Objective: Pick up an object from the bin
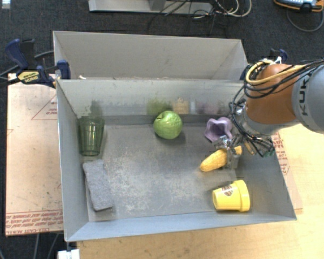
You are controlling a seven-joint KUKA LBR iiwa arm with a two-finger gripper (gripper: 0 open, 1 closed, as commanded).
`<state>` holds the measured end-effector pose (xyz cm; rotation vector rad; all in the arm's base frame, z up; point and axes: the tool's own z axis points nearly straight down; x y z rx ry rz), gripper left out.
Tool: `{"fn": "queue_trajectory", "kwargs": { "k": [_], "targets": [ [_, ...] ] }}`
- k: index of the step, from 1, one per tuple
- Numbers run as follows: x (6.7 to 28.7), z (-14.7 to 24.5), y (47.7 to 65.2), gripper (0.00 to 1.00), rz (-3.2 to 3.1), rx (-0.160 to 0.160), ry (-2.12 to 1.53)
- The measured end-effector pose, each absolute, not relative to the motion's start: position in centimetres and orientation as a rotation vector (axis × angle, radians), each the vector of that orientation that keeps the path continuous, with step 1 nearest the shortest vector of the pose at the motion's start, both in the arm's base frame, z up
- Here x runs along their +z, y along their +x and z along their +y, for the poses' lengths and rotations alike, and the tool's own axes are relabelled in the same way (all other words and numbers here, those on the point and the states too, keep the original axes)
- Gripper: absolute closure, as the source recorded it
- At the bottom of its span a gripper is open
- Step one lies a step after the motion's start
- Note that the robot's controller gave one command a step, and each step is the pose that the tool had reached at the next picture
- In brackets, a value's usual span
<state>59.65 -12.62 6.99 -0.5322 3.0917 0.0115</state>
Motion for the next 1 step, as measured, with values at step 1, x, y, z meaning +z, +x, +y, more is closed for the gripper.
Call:
{"fn": "queue_trajectory", "kwargs": {
  "k": [1],
  "targets": [
    [25.82, -14.29, 58.18, 1.00, 3.072, 0.004, -0.577]
  ]
}}
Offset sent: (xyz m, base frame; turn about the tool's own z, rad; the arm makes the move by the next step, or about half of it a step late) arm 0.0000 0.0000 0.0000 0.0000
